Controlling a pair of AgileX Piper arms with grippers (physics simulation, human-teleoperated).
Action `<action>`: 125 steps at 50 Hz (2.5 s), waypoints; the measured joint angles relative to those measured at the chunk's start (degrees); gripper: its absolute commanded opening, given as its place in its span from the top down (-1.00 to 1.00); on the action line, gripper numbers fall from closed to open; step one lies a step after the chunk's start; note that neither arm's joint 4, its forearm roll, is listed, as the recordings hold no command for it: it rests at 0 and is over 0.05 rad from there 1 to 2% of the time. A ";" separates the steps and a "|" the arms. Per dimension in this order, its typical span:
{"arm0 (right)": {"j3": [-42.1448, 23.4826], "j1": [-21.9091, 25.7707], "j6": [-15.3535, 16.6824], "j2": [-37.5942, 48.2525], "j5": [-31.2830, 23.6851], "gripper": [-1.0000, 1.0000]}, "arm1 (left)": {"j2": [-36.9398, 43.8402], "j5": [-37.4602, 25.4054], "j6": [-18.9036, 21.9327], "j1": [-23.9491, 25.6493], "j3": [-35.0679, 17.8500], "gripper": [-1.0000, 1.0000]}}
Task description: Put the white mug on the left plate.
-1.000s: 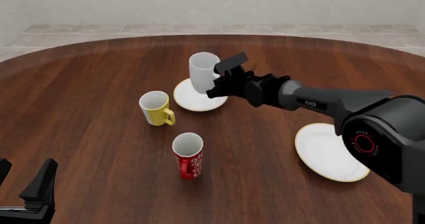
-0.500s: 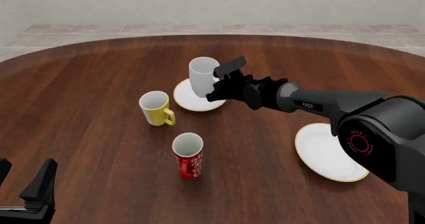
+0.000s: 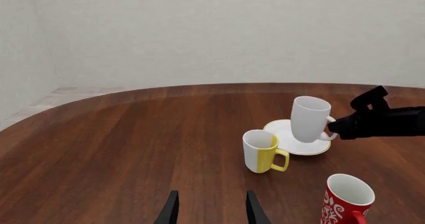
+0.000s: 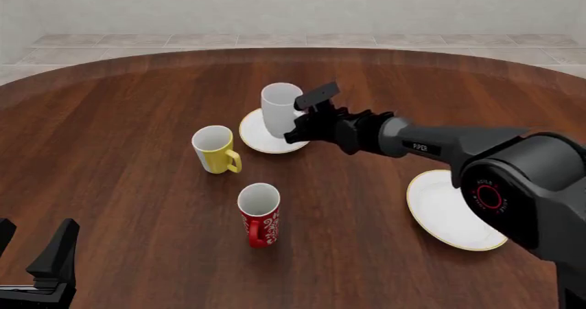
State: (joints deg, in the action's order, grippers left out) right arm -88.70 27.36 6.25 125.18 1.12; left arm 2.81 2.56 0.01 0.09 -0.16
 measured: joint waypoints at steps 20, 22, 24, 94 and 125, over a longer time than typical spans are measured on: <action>-0.69 0.07 -0.15 0.94 -0.08 1.00 | 0.00 0.00 0.00 0.00 0.00 -1.00; -0.83 0.05 -0.17 1.09 -0.12 1.00 | 0.01 0.00 0.00 0.00 0.00 -1.00; -0.99 0.03 -0.18 1.25 -0.17 1.00 | 0.00 0.00 0.00 0.00 0.00 -1.00; -1.62 -0.78 -2.05 -0.64 -0.37 -1.00 | 0.01 0.00 0.00 0.00 0.00 -1.00; 14.89 1.11 0.42 -30.73 0.43 -1.00 | 0.00 0.00 0.00 0.00 0.00 -1.00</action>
State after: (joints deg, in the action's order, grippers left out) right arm -73.81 28.47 6.67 94.44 1.55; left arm 2.81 2.56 0.01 0.09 -0.16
